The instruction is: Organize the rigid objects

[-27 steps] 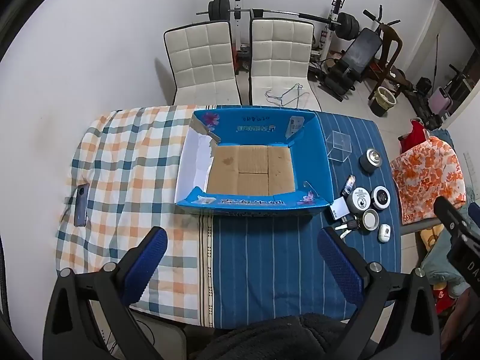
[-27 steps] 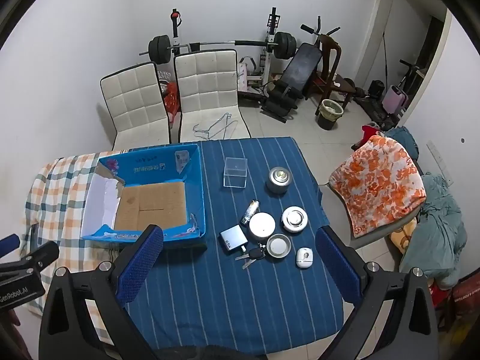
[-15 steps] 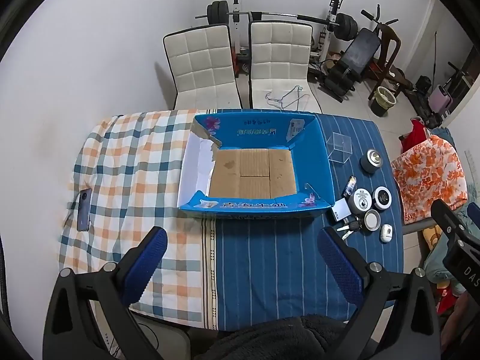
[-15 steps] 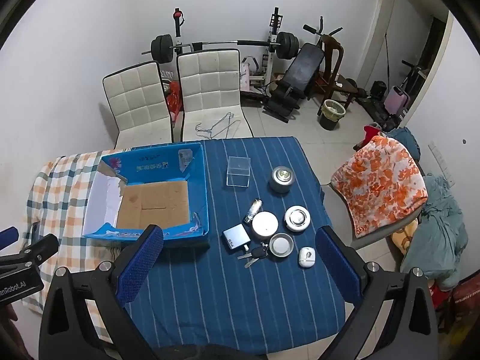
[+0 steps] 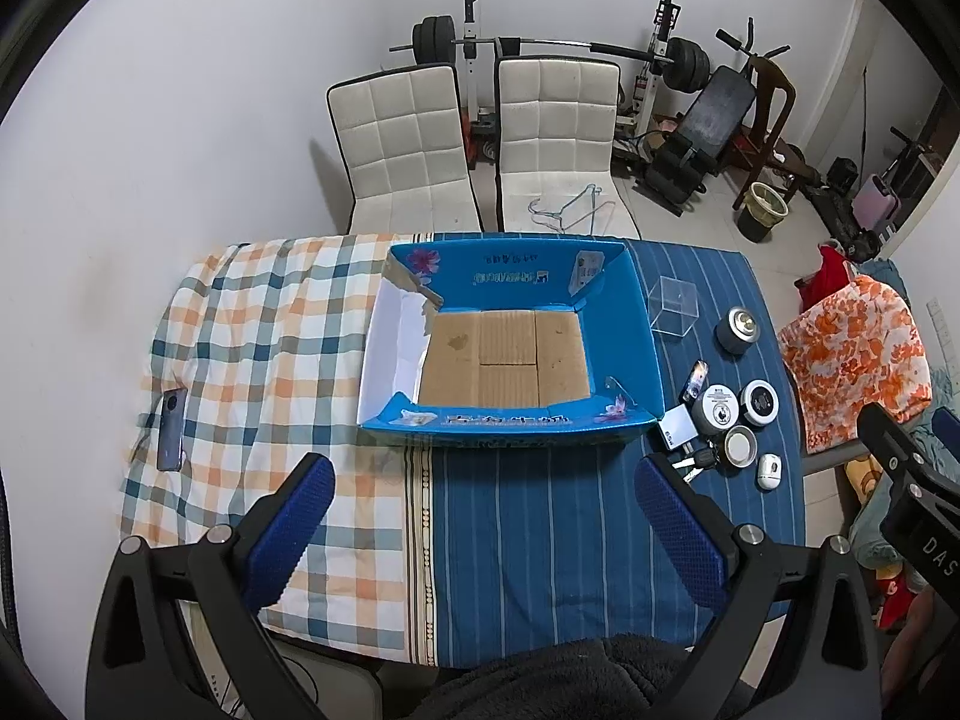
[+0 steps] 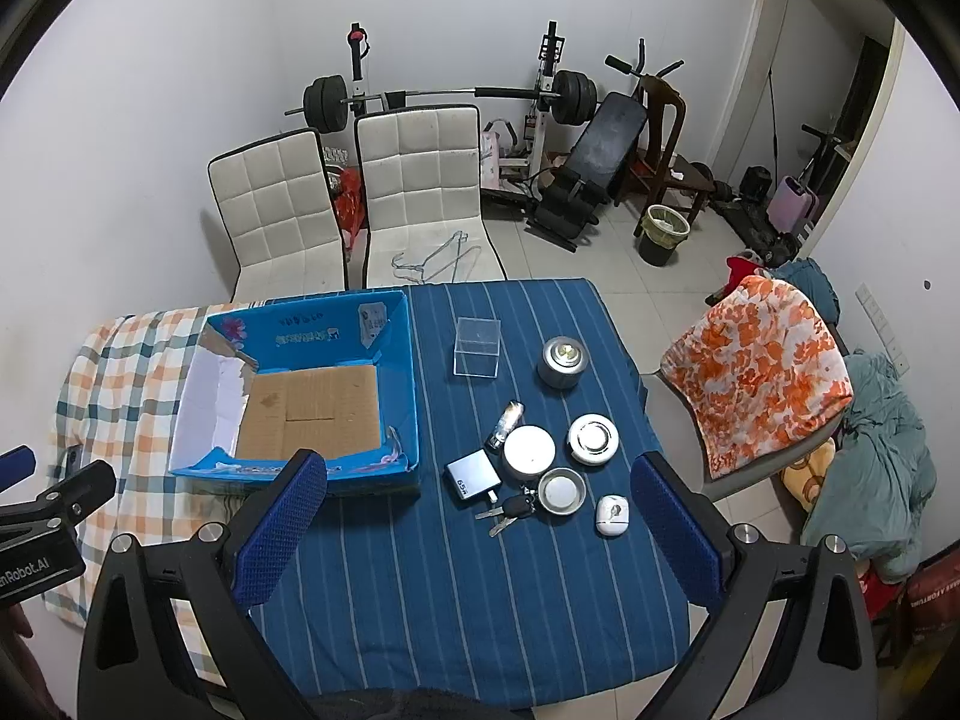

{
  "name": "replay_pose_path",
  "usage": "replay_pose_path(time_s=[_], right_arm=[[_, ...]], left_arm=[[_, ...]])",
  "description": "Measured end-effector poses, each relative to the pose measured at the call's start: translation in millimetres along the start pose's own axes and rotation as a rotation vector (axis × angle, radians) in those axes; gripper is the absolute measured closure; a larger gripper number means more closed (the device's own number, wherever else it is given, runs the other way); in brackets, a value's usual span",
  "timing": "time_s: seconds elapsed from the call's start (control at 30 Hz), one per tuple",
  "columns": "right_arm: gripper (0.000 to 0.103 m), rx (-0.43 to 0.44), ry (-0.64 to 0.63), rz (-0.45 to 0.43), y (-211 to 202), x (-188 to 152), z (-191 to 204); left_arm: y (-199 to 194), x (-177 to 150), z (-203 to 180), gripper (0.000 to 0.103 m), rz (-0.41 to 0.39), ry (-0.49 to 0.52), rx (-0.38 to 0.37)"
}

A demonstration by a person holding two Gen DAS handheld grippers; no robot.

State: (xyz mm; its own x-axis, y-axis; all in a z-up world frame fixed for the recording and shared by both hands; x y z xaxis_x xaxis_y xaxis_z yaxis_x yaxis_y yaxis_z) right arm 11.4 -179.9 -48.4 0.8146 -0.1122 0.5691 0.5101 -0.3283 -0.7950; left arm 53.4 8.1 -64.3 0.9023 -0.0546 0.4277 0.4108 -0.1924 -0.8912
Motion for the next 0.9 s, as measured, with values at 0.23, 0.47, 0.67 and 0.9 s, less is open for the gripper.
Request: replay_pose_path(time_s=[0.23,0.47,0.67,0.9], right_arm=[[0.0,0.004,0.0,-0.008,-11.4,3.7,-4.5],[0.0,0.004,0.001,-0.01,-11.5,3.0,-3.8],[0.0,0.004,0.002,-0.009,-16.7,3.1,-2.5],[0.0,0.017,-0.003,-0.005,-23.2,4.6,0.7]], left_arm=[[-0.5,-1.0,-0.3,0.0,-0.005,0.003,0.002],[-3.3,0.6,-0.6,0.0,-0.01,0.002,0.004],[-4.8,2.3,3.2,0.0,-0.006,0.001,0.005],[-3.6,-2.5,3.3,0.0,-0.01,0.003,0.007]])
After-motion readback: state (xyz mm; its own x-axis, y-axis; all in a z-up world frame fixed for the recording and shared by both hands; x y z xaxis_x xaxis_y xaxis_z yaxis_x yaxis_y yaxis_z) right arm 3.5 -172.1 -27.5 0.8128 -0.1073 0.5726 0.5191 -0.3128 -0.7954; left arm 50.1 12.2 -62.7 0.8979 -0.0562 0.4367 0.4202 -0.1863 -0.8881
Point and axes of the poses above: each gripper's, at about its wrist camera, not at the fingertips, and y roughly the way its jaws point, z to its left, x to its top, the point moved 10 cm from there along y, roughly the way its jaws point, and after that the axes turned 11 degrees about -x, right-handed, at the moved point
